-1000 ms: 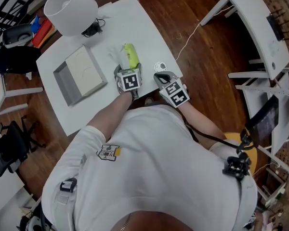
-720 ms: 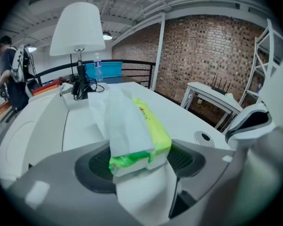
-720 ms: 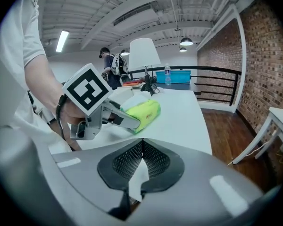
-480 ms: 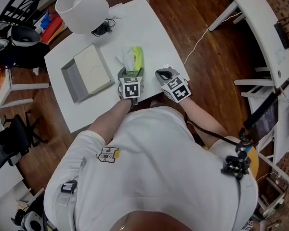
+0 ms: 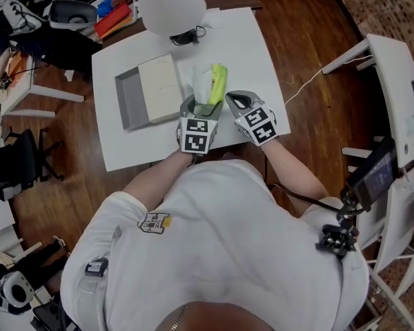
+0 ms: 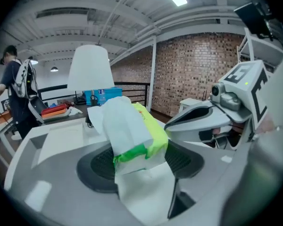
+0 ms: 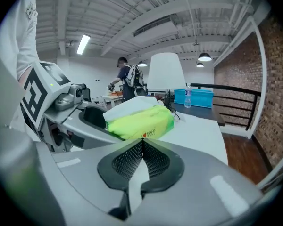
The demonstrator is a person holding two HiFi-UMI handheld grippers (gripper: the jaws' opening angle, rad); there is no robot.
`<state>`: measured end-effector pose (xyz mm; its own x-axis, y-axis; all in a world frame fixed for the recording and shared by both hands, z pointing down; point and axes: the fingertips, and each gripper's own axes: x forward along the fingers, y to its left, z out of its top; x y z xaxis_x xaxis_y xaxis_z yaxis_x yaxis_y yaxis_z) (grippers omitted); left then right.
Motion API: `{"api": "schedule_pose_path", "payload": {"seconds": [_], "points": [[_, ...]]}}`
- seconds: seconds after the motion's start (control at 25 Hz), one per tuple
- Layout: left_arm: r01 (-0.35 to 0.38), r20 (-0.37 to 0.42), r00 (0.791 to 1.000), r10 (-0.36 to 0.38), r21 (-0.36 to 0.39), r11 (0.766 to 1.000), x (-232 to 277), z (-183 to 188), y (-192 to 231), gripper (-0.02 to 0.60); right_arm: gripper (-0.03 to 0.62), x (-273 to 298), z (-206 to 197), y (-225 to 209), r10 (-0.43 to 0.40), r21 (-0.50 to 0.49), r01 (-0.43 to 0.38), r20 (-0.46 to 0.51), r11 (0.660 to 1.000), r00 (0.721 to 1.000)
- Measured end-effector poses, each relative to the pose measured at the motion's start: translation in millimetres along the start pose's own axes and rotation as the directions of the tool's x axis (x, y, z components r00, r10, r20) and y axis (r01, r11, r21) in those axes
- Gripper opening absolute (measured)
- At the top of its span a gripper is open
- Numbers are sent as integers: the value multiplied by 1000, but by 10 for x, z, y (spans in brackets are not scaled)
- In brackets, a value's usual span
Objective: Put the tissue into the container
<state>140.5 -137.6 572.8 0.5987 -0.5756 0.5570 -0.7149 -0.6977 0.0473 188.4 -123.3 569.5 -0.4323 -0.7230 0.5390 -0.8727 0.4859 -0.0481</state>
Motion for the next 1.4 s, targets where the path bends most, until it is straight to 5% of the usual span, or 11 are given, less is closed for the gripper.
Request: {"api": "schedule_pose_path", "payload": {"seconds": [0.32,0.8,1.16,1.4], "points": [[-158,90,982,166,-94,983,-578,40,916,302,0,593,796,695,139,-142,-130,55,981,989],[-337,82,931,357,-185,923,-1377,-230,2301,299,0,1541,1543,1872,271,-278,-254,26,926,962],[-347,-29,937,347,-164,924,-1283,-603,2779,298,0,2178,1346,2119,245,-303,-278,-144,912,959],[-315,-121,947,298,-156,936,-1031,-816,2831,296,0,2442,1068,2047,210,-300,-298,-292,906,933]]}}
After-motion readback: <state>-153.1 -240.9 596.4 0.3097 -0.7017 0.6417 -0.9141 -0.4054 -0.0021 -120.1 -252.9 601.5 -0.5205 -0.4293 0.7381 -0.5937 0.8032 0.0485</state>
